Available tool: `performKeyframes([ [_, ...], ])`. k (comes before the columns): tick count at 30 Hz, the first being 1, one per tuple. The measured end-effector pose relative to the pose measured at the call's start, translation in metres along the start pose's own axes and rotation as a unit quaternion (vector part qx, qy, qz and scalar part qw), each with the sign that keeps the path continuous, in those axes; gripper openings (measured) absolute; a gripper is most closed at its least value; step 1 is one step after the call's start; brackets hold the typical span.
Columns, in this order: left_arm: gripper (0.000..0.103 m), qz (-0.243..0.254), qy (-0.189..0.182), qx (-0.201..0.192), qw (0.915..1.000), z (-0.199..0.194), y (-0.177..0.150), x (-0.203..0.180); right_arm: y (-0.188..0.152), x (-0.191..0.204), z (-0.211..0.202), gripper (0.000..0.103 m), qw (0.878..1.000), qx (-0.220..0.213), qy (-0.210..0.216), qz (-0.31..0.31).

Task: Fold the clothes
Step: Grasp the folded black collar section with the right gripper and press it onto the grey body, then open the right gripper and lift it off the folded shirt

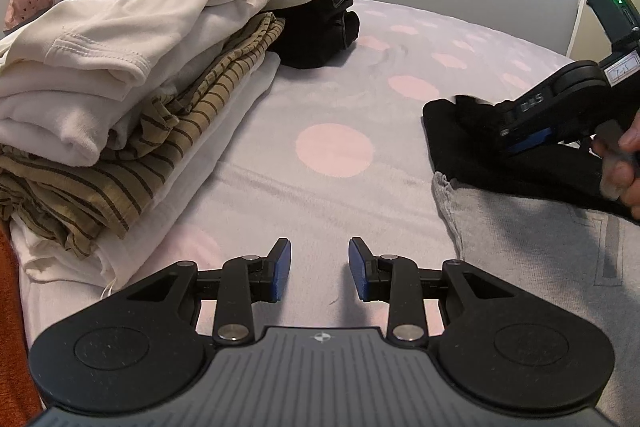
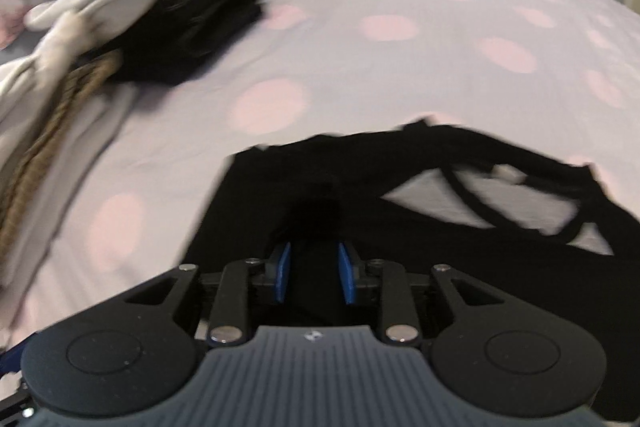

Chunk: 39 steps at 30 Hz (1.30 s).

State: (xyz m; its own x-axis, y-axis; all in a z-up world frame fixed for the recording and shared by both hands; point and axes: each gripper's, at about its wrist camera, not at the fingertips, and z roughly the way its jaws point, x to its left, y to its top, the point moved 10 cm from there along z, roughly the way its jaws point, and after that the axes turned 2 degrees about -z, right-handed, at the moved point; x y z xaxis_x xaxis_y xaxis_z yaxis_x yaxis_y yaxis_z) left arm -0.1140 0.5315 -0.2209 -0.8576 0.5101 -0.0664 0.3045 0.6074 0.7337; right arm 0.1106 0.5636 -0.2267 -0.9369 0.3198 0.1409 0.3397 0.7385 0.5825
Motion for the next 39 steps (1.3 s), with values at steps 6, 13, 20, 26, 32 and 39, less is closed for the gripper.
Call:
performKeyframes([
  [6,0.037,0.013,-0.002,-0.008,0.9999,-0.004,0.001,-0.004,-0.013,0.043,-0.005,0.031,0.998,0.000,0.057,-0.017],
  [13,0.038,0.033,-0.023,-0.016,0.9991,-0.017,0.001,-0.015,-0.043,0.036,-0.045,0.031,0.998,-0.010,0.063,-0.008],
  [20,0.038,0.093,-0.055,-0.024,0.9938,-0.039,-0.012,-0.043,-0.123,-0.004,-0.113,0.032,0.999,-0.011,0.030,-0.001],
  [26,0.051,0.137,-0.126,-0.043,0.9816,-0.074,-0.026,-0.082,-0.197,-0.023,-0.175,0.048,0.999,-0.029,-0.020,-0.007],
  [32,0.056,0.122,-0.152,-0.082,0.9773,-0.114,-0.028,-0.105,-0.232,-0.030,-0.224,0.060,0.992,-0.074,-0.095,0.033],
  [39,0.057,0.165,-0.144,-0.113,0.9691,-0.150,-0.037,-0.114,-0.235,-0.026,-0.256,0.060,0.990,-0.103,-0.095,0.027],
])
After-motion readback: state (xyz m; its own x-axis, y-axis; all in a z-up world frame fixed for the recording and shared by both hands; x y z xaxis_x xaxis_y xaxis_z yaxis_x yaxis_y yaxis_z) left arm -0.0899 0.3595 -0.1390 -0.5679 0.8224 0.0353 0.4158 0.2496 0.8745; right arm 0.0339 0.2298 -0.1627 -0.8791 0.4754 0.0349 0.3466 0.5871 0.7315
